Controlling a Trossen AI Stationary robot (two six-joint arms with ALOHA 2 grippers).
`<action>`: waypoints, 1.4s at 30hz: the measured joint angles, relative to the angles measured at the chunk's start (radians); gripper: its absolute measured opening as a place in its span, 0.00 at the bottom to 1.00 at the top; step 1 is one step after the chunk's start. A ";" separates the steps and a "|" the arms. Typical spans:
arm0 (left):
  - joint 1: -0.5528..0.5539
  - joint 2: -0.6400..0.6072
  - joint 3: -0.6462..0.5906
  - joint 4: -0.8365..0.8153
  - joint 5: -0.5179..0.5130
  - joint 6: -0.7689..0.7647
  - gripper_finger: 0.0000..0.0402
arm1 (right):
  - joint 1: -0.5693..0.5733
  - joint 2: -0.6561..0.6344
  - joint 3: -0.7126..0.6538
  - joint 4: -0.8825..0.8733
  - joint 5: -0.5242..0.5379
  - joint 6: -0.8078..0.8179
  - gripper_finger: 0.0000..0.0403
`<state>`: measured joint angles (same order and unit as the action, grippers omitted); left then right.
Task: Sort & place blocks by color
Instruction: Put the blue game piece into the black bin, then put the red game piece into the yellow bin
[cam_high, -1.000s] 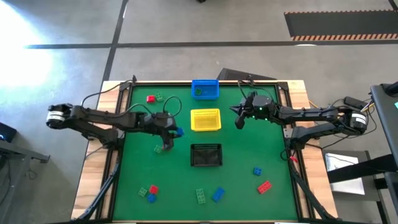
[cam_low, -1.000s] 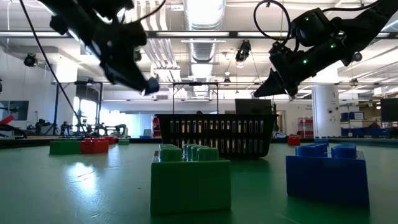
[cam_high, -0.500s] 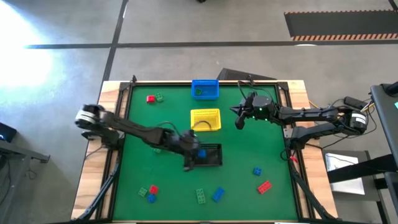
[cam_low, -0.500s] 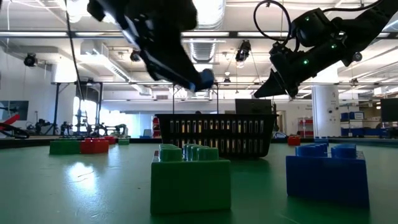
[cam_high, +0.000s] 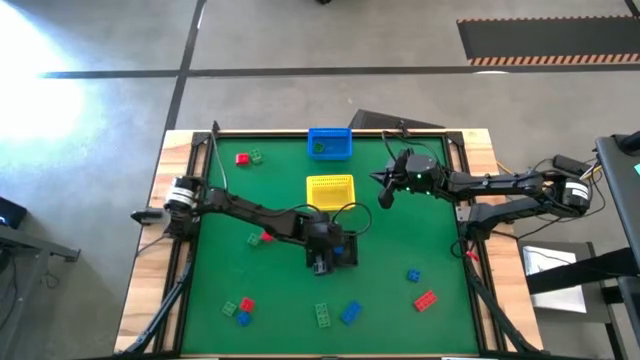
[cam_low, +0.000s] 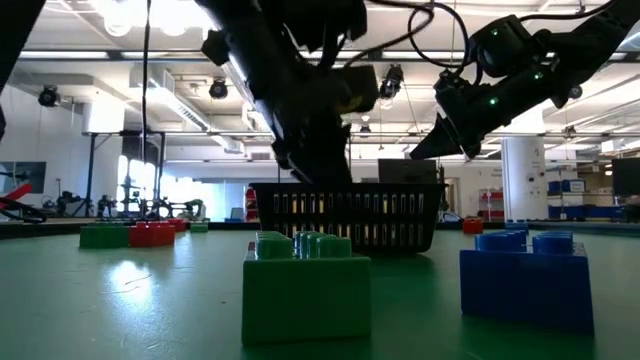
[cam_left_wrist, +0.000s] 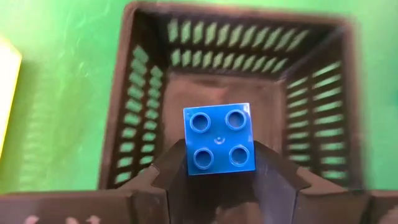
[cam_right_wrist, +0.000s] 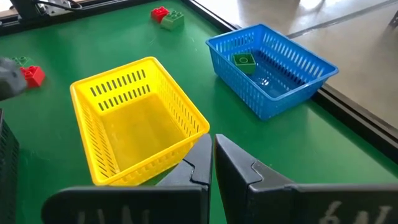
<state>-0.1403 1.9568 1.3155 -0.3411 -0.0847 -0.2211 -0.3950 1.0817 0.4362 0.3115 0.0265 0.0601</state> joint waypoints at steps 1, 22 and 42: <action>0.004 0.005 0.000 -0.003 0.000 0.000 0.31 | 0.000 0.000 0.000 0.001 0.000 0.000 0.02; 0.005 -0.088 -0.009 -0.027 0.001 0.044 0.47 | 0.000 0.000 -0.004 0.000 -0.001 0.006 0.02; 0.052 -0.577 -0.754 0.907 -0.031 0.126 0.14 | -0.001 -0.025 -0.003 -0.131 0.045 -0.113 0.02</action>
<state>-0.0883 1.3802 0.5619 0.5661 -0.1156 -0.0954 -0.3962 1.0565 0.4336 0.1802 0.0717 -0.0531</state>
